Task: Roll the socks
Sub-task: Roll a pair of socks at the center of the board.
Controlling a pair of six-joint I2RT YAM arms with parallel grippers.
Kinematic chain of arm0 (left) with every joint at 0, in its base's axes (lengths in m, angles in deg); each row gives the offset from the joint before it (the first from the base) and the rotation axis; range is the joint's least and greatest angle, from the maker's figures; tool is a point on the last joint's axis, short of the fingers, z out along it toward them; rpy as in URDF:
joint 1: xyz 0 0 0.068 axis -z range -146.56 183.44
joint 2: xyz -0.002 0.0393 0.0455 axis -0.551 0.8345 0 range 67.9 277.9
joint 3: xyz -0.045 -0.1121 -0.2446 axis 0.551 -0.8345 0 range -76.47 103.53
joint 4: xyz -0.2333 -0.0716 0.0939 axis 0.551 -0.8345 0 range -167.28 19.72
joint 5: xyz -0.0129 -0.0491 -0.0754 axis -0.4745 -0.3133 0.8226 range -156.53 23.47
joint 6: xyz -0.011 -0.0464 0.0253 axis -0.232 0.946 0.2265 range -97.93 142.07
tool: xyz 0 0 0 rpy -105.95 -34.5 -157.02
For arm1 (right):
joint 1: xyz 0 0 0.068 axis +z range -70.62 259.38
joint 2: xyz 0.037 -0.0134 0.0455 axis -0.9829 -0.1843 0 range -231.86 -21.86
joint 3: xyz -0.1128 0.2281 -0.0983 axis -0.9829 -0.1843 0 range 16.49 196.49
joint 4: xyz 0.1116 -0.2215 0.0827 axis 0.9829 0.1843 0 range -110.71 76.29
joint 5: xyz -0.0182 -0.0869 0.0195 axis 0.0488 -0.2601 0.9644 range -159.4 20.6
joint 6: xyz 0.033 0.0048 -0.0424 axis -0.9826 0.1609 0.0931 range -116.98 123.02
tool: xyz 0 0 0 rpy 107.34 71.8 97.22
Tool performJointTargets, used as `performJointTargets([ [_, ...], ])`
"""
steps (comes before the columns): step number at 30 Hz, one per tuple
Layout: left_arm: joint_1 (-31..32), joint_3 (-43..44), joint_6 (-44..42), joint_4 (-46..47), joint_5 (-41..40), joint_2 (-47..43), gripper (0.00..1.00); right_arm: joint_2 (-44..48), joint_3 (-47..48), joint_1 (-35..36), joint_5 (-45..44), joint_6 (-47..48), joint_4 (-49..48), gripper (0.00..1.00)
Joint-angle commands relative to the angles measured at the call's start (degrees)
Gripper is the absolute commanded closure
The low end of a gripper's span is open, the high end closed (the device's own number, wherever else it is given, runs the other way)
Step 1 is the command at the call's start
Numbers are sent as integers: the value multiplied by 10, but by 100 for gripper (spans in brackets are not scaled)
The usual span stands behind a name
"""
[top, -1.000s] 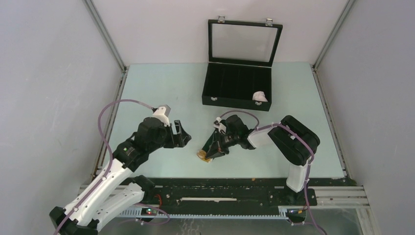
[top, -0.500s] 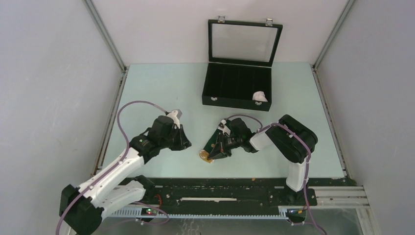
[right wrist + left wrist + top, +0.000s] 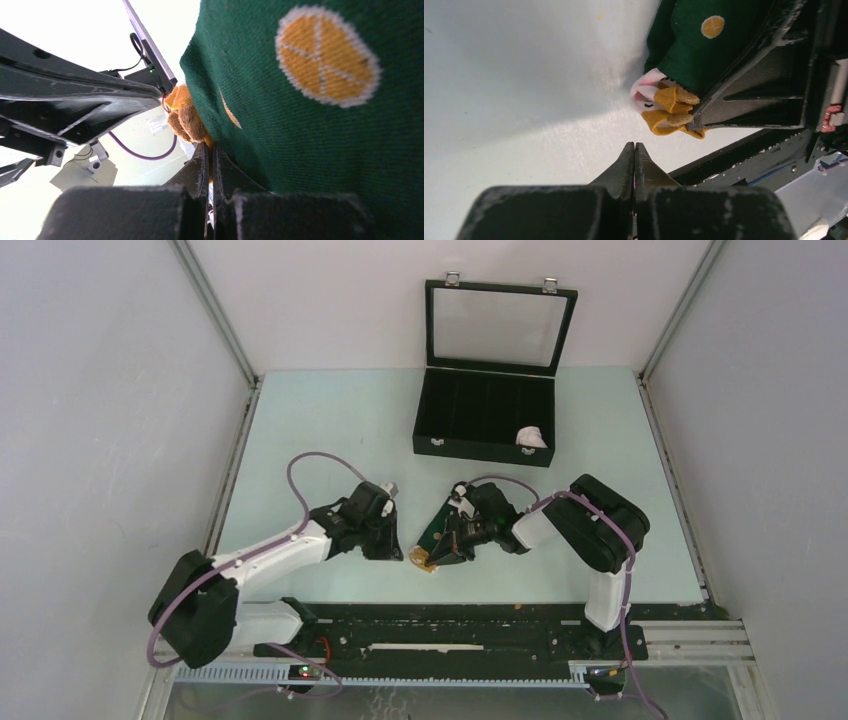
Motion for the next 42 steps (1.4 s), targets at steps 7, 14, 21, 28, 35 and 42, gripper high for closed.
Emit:
performJointTargets([
  [7, 34, 19, 26, 51, 19, 83, 100, 21, -10, -2, -13, -5, -17, 100],
  [14, 36, 32, 35, 86, 38, 94, 100, 22, -11, -2, -12, -3, -16, 100],
  [21, 36, 47, 30, 99, 39, 105, 100, 24, -12, -2, -11, -4, -17, 100],
  [28, 36, 52, 36, 120, 48, 117, 100, 23, -12, -3, -12, -3, -13, 100],
  [35, 36, 60, 39, 129, 36, 127, 100, 21, -12, -8, -14, -1, -4, 100],
  [42, 36, 53, 48, 157, 29, 150, 100, 25, -11, -9, -22, 5, 12, 93],
])
